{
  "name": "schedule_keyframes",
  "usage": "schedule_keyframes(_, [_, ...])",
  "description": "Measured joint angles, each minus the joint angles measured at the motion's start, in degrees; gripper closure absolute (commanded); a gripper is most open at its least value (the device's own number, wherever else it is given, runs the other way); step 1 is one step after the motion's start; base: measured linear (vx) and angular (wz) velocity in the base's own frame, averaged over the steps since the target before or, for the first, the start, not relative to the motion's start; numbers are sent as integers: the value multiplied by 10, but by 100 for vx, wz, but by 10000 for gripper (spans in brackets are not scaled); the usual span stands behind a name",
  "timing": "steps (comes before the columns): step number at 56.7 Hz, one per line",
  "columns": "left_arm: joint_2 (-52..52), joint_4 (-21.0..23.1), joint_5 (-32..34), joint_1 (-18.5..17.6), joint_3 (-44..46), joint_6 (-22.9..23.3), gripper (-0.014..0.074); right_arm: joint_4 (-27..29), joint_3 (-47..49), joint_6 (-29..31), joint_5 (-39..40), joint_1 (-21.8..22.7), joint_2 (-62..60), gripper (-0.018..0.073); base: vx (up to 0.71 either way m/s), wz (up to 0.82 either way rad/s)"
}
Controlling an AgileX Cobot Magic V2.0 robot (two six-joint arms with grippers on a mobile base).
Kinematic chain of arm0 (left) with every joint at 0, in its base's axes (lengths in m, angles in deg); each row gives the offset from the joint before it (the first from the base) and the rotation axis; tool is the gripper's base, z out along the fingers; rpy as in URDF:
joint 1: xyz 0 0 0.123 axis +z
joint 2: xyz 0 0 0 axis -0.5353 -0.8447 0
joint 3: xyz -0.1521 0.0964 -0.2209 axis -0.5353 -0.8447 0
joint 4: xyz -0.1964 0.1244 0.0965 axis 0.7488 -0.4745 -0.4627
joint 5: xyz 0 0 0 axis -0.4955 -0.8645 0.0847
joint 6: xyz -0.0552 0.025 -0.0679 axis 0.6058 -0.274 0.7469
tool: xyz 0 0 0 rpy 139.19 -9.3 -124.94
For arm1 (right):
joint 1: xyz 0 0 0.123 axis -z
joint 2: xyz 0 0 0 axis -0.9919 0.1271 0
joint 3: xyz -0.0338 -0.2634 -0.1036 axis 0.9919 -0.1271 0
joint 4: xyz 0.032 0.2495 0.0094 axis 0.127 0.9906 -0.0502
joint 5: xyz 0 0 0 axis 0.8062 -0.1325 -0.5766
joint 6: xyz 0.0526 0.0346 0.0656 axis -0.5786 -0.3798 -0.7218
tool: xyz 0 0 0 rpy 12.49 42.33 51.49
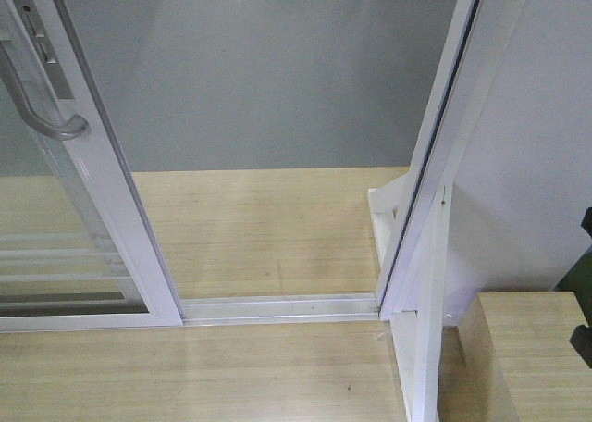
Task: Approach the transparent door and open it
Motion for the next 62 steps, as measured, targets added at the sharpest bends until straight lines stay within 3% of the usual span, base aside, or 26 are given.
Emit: schedule_keyframes(62, [2, -4, 16, 0, -2, -2, 603, -1, 0, 0, 6, 0, 0, 561, 0, 0])
